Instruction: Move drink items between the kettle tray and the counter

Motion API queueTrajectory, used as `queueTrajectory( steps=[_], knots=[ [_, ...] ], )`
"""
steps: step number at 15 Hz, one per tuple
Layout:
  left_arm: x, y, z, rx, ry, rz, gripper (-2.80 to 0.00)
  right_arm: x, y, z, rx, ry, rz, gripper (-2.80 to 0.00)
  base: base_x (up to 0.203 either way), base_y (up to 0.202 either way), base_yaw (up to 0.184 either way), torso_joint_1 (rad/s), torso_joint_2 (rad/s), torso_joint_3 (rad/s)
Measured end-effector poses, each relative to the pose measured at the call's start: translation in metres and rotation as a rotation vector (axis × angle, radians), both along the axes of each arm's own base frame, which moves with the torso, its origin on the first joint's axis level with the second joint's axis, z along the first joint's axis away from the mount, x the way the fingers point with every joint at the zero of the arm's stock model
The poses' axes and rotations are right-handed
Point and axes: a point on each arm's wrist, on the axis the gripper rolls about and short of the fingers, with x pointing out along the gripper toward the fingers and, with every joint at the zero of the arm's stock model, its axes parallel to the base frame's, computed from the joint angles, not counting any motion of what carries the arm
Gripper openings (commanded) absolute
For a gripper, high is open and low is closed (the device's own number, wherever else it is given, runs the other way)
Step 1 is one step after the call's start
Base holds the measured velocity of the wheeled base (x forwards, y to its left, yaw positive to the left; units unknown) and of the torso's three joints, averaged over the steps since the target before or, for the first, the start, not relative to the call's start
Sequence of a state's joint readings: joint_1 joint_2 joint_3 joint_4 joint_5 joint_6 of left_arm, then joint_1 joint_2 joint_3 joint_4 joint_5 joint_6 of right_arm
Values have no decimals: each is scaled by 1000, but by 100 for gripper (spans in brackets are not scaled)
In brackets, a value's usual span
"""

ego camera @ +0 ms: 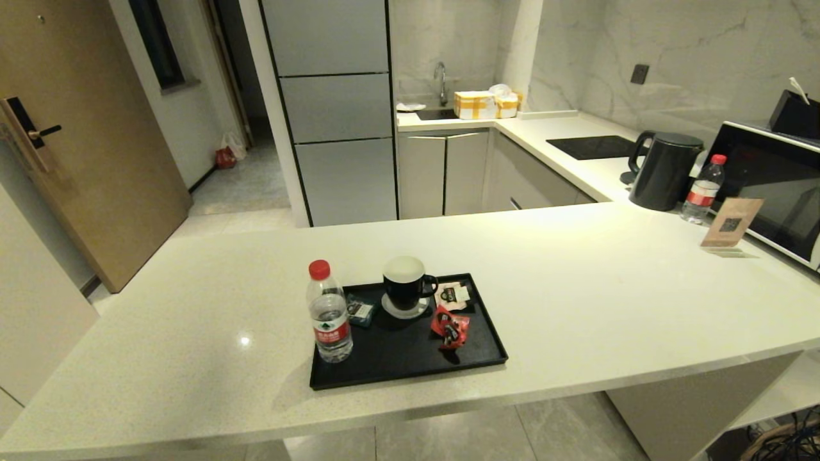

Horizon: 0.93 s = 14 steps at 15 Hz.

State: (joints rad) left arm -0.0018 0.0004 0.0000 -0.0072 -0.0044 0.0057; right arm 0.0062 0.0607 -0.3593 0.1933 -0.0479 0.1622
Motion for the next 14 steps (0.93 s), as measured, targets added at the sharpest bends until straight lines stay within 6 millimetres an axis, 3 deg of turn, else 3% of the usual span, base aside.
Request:
queueTrajectory(
  steps=[2,4,14],
  knots=[
    [0,0,0,0,0,0,-280,21,1,-46,-60,81,25,-280,0,0,0,0,0,0],
    [0,0,0,0,0,0,-280,27,1,-65,-98,102,48,-280,0,0,0,0,0,0],
    [0,0,0,0,0,0,-280,30,1,-72,-87,58,28,-280,0,0,0,0,0,0]
  ],
)
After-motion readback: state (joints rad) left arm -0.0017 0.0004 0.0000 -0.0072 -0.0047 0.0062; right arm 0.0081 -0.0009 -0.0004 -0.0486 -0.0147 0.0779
